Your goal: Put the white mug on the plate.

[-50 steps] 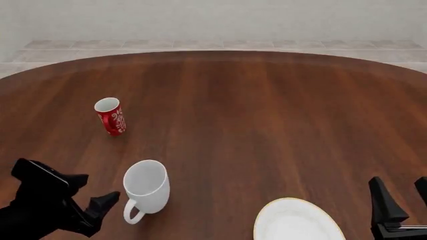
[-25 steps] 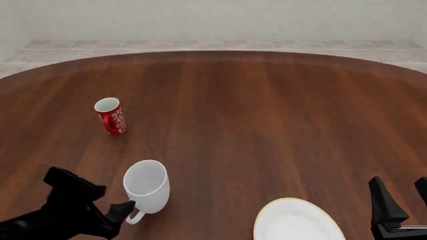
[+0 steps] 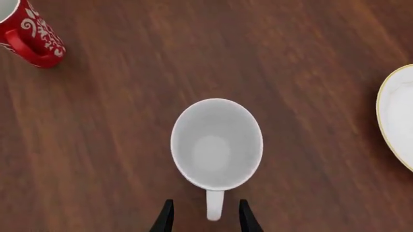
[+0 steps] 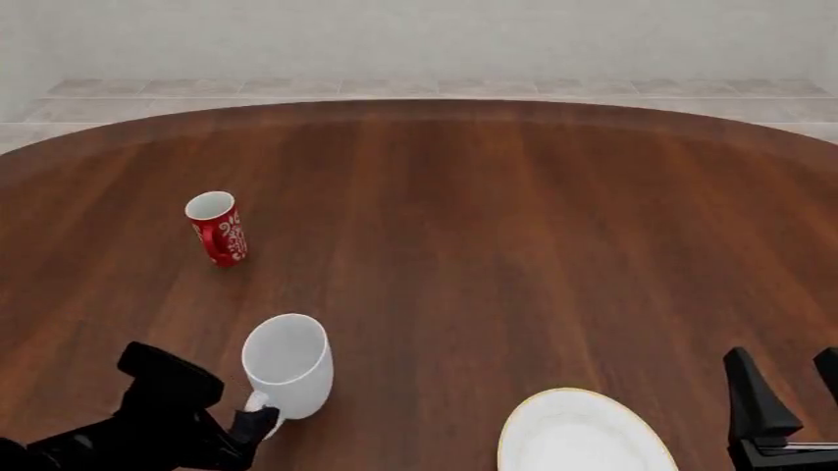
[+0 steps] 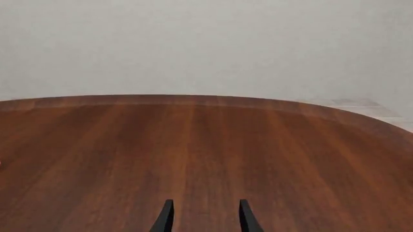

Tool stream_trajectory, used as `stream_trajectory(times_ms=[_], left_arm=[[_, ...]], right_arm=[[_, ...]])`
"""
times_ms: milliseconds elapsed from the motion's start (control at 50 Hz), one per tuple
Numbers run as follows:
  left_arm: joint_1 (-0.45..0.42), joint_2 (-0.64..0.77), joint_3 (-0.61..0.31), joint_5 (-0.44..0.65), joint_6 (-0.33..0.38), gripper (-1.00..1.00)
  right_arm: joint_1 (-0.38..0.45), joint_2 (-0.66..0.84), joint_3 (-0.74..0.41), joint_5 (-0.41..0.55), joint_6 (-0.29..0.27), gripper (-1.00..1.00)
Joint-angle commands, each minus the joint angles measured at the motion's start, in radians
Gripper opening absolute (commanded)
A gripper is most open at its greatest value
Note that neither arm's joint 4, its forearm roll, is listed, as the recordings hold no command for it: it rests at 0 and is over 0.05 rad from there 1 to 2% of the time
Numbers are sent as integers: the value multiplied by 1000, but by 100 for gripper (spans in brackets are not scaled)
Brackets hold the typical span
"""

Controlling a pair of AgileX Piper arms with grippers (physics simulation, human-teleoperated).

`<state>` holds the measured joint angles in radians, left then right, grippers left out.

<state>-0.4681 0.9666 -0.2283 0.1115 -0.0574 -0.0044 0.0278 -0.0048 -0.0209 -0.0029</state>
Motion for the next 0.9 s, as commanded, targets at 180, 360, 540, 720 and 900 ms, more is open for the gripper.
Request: stream_trajectory(times_ms=[180, 360, 540, 720, 900], left_arm=[[-45, 87, 19, -74, -104, 100], [-46, 136, 36, -133, -95, 100], [-44, 188, 51, -184, -97, 100], [-42, 226, 67, -229, -95, 100], [-33, 268, 78, -273, -89, 100]], right_arm=[[0, 0, 0, 0, 0, 100], [0, 0, 0, 0, 0, 100], [0, 0, 0, 0, 0, 100], [0, 0, 0, 0, 0, 100], [0, 0, 0, 0, 0, 100]])
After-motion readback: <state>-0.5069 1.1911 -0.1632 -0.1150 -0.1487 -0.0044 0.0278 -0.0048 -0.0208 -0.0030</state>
